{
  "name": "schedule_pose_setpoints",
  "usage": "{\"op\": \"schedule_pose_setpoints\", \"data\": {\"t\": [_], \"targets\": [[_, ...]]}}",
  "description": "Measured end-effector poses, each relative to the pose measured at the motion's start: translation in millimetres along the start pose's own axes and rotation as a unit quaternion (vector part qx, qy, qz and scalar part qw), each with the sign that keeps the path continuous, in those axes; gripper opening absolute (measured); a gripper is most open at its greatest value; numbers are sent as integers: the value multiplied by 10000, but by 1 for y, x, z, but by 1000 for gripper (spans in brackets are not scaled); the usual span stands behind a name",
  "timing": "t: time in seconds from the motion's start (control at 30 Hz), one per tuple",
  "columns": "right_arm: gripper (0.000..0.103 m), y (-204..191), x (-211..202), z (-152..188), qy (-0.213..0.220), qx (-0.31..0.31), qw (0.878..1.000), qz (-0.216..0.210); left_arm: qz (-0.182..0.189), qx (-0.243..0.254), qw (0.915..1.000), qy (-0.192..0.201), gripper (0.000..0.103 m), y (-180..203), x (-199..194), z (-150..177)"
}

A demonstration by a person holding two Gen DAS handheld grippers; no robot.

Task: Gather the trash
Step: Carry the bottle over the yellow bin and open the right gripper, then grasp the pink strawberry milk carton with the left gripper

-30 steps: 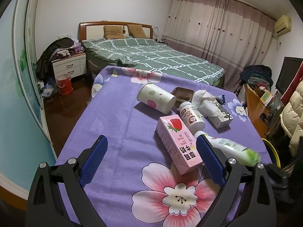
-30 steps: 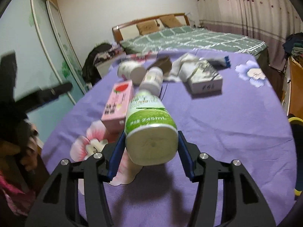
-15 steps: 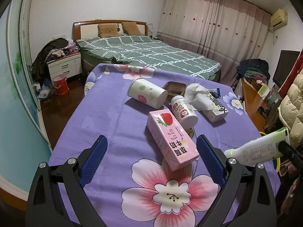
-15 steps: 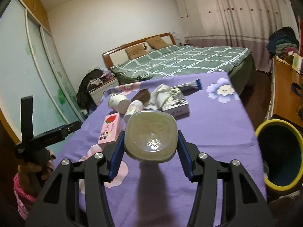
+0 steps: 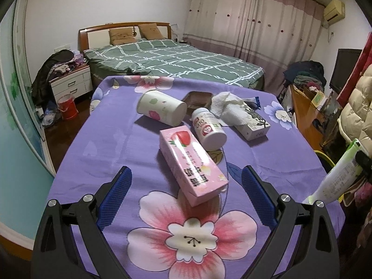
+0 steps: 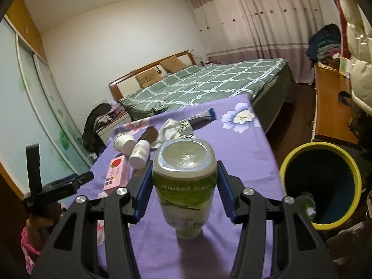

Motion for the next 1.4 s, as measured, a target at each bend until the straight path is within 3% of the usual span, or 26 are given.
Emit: {"op": "schedule_pose_setpoints", "data": {"t": [0.3,0.5,0.67,0.83,1.4], "targets": [[50,40,-36,-17,492,270,9974,459,8,155,9998,-83,94,19,7,0],[50,94,-66,-28,918,533,9863,1262,-23,253,9996,-138,94,31,13,2],[50,135,-68,-22,903,610,9720,2082,-61,315,9993,-188,94,36,18,3],[51,176,-58,-6,629,832,9625,2504,-151,375,9989,-230,94,42,25,3],[55,179,-44,12,454,950,9636,2458,-726,69,9956,-580,94,30,66,3]]}}
Point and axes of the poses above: each gripper's, at about its wrist camera, not at the fingertips, and x roughly the way its jaws point, y to its right, z to its underside, the point moved 4 cm from there along x, roughly the way its jaws point, and after that the axes turned 14 degrees about -z, right-handed, at the moved point
